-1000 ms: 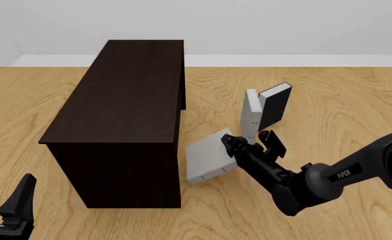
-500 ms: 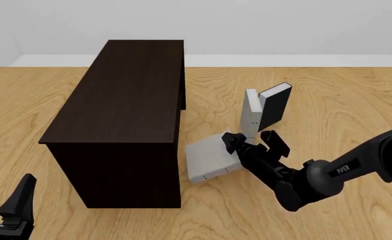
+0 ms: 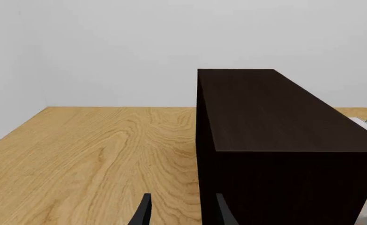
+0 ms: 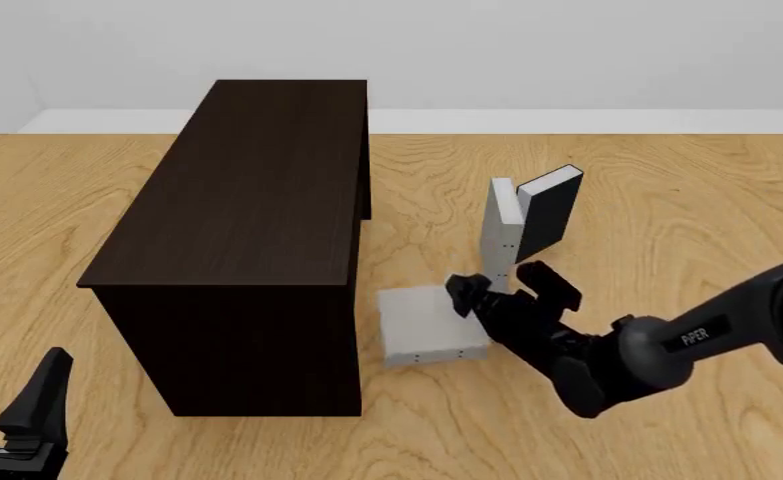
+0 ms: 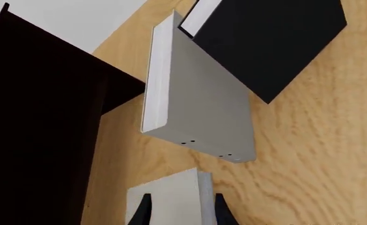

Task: Pick up the book on the right and place it under the cabinet shelf.

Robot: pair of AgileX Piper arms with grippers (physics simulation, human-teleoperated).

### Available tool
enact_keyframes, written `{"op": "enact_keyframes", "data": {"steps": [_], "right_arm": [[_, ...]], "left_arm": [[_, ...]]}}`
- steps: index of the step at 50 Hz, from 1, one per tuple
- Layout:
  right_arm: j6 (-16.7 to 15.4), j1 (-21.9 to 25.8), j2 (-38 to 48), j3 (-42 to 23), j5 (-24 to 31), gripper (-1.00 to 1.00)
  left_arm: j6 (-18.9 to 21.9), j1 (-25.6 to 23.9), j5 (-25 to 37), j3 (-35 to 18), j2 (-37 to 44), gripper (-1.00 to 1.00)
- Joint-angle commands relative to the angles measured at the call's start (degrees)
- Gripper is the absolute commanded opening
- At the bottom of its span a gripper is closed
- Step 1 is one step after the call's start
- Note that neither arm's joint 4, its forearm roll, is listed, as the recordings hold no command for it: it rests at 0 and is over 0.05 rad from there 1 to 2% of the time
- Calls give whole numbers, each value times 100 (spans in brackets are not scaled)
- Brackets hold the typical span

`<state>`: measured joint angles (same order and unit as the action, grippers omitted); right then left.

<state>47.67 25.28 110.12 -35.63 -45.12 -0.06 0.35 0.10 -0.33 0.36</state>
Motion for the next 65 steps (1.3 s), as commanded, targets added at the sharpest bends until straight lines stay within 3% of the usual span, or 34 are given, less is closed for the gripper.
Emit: {"op": "enact_keyframes", "data": {"steps": [1, 18, 25, 30, 35, 37, 43, 46, 52, 54, 61, 65], "right_arm": [[-181, -20, -93, 126, 96, 100], [-516, -68, -556, 467, 257, 100], [-1226, 100, -1196, 615, 778, 100], [-2002, -35, -1487, 505, 1392, 100], [-2278, -6, -1701, 588, 1554, 100], [-2595, -109, -1843, 615, 1680, 100], [-3097, -329, -1993, 663, 1899, 100], [-3109, -214, -1909, 629, 1955, 100], [-3726, -643, -2013, 652, 2074, 100], [-3715, -618, -2031, 667, 2074, 100], [-4127, -866, -2105, 756, 2094, 100], [-3986, -716, -2157, 795, 2086, 100]], "left_arm": [[1, 1, 0, 0, 0, 100], [0, 0, 0, 0, 0, 100], [0, 0, 0, 0, 0, 100], [1, 1, 0, 0, 1, 100], [0, 0, 0, 0, 1, 100], [0, -1, 0, 0, 0, 100], [1, -1, 0, 0, 0, 100], [1, 2, 0, 0, 0, 100], [-1, 0, 0, 0, 0, 100], [0, 0, 0, 0, 1, 100], [1, -1, 0, 0, 0, 100], [0, 0, 0, 0, 1, 100]]}}
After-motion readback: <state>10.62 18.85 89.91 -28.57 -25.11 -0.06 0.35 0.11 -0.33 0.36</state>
